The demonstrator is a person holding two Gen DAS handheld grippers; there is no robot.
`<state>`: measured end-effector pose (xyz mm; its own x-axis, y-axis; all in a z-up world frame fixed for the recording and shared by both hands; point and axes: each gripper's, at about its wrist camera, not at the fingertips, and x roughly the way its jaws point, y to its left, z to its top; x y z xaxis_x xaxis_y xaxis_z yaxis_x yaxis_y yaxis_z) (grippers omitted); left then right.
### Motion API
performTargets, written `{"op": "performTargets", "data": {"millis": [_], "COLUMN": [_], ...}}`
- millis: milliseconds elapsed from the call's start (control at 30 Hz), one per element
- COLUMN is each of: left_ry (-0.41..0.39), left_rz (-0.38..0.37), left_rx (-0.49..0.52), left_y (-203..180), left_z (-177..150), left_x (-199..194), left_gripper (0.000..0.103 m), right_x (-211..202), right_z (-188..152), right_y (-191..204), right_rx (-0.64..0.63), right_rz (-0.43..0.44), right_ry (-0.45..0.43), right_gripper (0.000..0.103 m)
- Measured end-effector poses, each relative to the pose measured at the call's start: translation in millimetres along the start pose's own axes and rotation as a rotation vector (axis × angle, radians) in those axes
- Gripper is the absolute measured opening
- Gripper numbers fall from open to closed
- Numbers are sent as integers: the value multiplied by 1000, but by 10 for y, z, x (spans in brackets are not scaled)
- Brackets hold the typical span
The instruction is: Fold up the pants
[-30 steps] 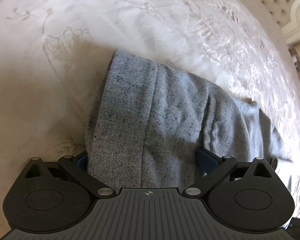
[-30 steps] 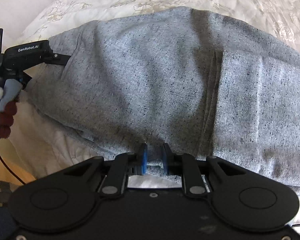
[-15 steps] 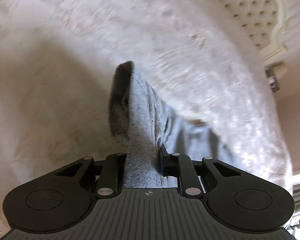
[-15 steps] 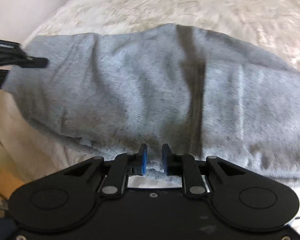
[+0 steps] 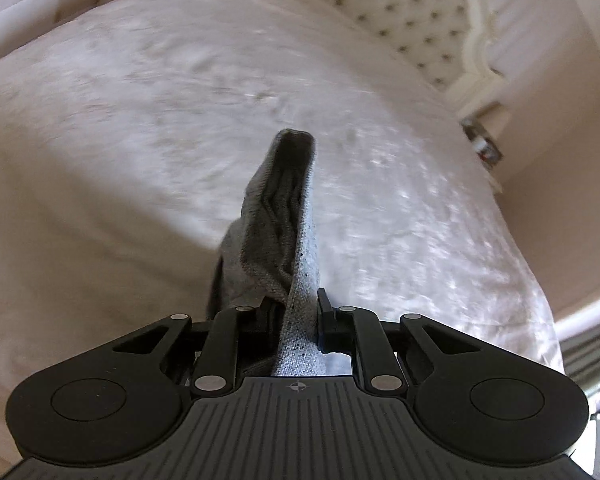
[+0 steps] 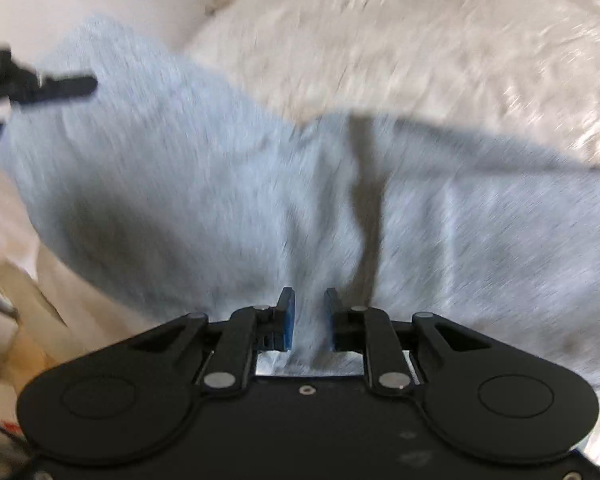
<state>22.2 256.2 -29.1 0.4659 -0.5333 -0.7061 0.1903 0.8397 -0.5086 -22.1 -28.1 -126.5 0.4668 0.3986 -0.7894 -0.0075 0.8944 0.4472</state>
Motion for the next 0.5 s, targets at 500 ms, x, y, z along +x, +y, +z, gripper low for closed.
{"op": "performTargets", "data": {"millis": [500], "left_ry": [182], "left_rz": [-108], "left_rx": [114], "left_y": [-1328], "left_z": [-816], "left_x": [1231], "left_gripper": [20], "right_x": [-554], "right_z": [22], "right_y": [-1648], "right_rx": [190], "right_rz": [-145], "right_ry": [5], "right_gripper": [26]}}
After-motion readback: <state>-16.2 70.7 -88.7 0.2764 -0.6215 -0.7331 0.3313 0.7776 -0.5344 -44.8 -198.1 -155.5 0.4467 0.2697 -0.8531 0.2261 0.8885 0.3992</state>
